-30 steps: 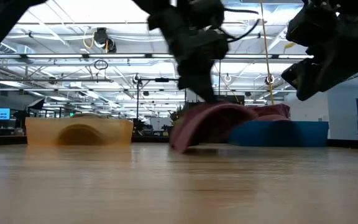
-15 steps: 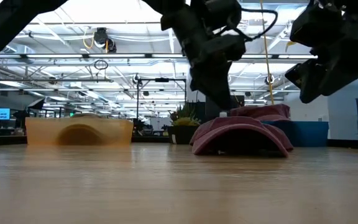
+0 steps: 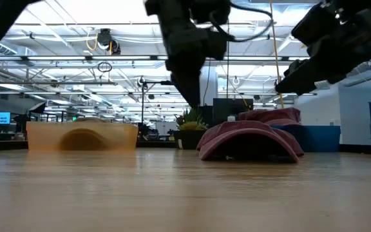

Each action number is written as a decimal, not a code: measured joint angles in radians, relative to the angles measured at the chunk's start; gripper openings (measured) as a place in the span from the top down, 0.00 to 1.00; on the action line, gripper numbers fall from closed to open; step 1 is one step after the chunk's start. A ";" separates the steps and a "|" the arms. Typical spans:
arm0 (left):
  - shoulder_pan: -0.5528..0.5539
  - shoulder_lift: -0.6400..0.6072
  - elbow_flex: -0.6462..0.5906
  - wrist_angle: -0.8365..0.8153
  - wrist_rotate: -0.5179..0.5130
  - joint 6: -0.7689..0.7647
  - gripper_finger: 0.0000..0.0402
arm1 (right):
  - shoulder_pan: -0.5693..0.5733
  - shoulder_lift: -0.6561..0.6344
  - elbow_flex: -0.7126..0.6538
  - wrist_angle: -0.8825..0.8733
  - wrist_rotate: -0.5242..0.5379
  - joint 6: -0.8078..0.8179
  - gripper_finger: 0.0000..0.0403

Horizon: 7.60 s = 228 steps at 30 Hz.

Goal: Pick & Place hat
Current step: Put the red cap into the blue bin, then adjust the orange bin

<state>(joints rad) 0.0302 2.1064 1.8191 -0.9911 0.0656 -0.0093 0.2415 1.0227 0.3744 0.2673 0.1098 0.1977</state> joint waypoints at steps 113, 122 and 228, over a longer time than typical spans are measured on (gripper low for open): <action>-0.257 -0.635 -1.254 1.811 -0.312 -0.116 0.67 | -1.129 0.287 0.663 -1.042 -0.190 -1.175 0.99; -0.260 -0.635 -1.254 1.811 -0.313 -0.105 0.67 | -1.161 0.300 0.651 -0.989 -0.192 -1.128 0.98; -0.101 -0.716 -1.193 1.794 -0.194 -0.253 0.67 | -0.782 -0.214 0.389 -0.717 -0.349 -0.183 0.79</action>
<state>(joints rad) -0.0708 1.3905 0.6260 0.8028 -0.1280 -0.2619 -0.5402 0.8083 0.7631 -0.4500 -0.2390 0.0144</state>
